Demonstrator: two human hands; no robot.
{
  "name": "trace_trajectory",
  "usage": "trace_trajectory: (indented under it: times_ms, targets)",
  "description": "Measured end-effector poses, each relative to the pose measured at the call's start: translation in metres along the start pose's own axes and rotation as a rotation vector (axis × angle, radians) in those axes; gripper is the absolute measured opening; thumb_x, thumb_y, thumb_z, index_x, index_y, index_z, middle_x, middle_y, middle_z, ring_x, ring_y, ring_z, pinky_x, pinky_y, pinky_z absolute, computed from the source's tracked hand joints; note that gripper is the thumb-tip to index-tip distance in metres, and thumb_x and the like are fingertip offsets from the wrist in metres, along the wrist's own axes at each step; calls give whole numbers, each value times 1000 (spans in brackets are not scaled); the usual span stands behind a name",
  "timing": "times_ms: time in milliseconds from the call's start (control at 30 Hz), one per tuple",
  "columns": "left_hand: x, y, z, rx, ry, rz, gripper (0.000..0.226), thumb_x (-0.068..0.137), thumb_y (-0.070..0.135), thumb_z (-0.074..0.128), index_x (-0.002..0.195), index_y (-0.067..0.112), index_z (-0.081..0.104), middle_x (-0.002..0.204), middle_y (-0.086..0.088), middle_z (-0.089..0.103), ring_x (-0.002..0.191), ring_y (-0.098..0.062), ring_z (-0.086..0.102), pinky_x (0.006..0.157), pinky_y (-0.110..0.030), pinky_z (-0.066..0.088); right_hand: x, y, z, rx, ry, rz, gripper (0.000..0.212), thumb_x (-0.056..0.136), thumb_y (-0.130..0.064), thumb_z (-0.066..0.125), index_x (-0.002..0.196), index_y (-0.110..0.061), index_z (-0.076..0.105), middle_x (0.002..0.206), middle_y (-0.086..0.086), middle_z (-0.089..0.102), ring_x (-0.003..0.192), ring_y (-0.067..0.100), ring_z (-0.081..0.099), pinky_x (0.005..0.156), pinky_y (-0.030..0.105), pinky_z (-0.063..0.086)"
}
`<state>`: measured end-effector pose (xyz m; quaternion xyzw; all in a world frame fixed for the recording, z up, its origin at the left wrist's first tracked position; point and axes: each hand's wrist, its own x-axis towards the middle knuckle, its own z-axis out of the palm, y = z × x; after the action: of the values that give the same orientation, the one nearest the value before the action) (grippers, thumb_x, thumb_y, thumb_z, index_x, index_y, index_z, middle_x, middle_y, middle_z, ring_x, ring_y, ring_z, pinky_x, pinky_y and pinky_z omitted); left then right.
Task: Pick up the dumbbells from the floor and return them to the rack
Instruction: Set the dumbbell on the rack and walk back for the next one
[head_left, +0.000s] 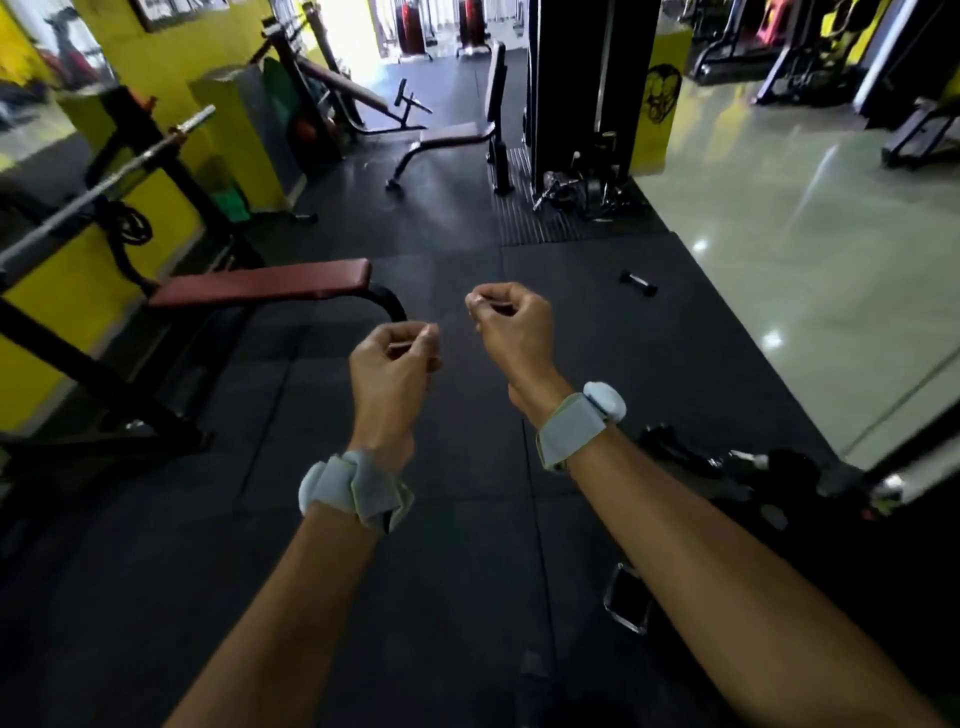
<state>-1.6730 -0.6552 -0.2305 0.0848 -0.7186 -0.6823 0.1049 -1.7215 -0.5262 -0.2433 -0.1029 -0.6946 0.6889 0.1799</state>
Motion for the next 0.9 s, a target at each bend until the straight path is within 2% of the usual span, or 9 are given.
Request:
trace_trajectory:
  times_ms: [200, 300, 400, 567, 700, 900]
  targets:
    - [155, -9, 20, -26, 100, 3, 15, 92, 18, 70, 98, 5, 72, 81, -11, 72, 64, -10, 64, 54, -21, 50, 127, 23, 92, -46, -56, -41, 10, 87, -20, 77, 94, -13, 77, 83, 2, 76, 72, 12, 69, 70, 32, 59]
    - [236, -23, 36, -34, 60, -38, 12, 91, 20, 71, 95, 9, 72, 83, -10, 75, 69, -15, 67, 60, -27, 51, 189, 42, 131, -86, -52, -9, 12, 87, -19, 77, 95, -10, 77, 84, 2, 76, 75, 14, 71, 73, 36, 61]
    - [321, -41, 56, -74, 9, -55, 14, 88, 24, 74, 95, 12, 72, 84, -11, 75, 70, -18, 69, 63, -30, 52, 251, 65, 160, -86, -21, -6, 11, 88, -18, 77, 96, -11, 76, 86, 1, 76, 78, 14, 72, 76, 37, 62]
    - [454, -60, 95, -96, -100, -78, 13, 91, 25, 72, 96, 13, 71, 87, -8, 75, 71, -12, 68, 57, -23, 49, 357, 91, 207, -122, 55, 31, 11, 88, -18, 76, 97, -12, 76, 87, 2, 76, 80, 14, 71, 77, 36, 62]
    - [553, -56, 126, -87, -202, -91, 13, 92, 24, 72, 97, 12, 71, 87, -7, 74, 72, -12, 68, 59, -25, 52, 442, 91, 235, -147, 134, 45, 10, 90, -18, 75, 98, -12, 75, 87, -1, 74, 77, 9, 68, 76, 34, 61]
    - [676, -49, 200, -80, -361, -67, 18, 91, 24, 72, 99, 8, 71, 84, -7, 72, 72, -13, 67, 58, -24, 50, 562, 104, 242, -170, 301, 31, 14, 89, -24, 76, 99, -15, 74, 90, -2, 75, 83, 12, 72, 76, 36, 62]
